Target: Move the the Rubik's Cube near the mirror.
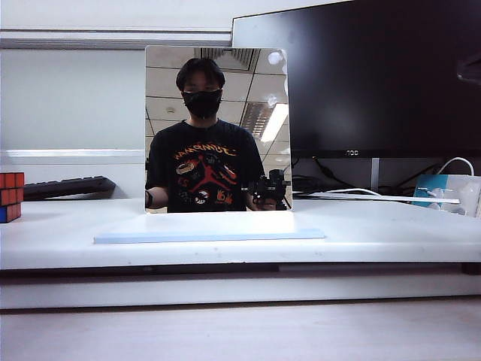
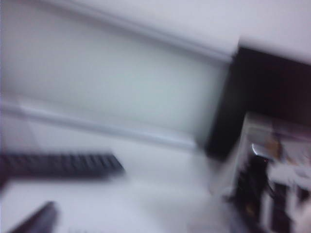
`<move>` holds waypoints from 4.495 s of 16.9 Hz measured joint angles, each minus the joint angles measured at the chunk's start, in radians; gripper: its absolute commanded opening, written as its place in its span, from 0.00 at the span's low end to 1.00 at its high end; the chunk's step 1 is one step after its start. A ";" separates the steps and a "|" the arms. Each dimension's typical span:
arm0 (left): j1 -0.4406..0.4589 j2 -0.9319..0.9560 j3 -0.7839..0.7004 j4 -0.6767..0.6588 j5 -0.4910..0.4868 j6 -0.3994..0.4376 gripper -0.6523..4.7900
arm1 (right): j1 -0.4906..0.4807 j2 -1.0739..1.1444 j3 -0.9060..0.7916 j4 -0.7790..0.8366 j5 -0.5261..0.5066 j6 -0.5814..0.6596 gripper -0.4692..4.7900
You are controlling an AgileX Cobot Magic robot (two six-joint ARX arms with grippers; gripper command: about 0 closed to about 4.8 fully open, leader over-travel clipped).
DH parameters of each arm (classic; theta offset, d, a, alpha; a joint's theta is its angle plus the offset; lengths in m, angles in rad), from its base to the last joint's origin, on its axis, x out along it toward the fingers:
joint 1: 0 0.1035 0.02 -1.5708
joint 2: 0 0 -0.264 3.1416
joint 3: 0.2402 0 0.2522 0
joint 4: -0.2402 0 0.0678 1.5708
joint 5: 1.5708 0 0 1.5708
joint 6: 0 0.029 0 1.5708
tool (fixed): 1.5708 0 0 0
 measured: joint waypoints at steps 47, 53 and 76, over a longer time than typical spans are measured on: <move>-0.986 1.614 0.652 0.150 -0.793 -0.305 0.11 | -0.001 0.000 0.000 0.000 0.072 0.003 0.09; -0.985 1.643 0.652 0.179 -0.803 -0.408 0.11 | -0.001 0.000 0.000 0.000 0.073 0.003 0.09; -0.984 1.367 0.665 0.036 -0.834 0.031 0.31 | -0.001 0.000 0.000 0.000 0.097 0.000 0.09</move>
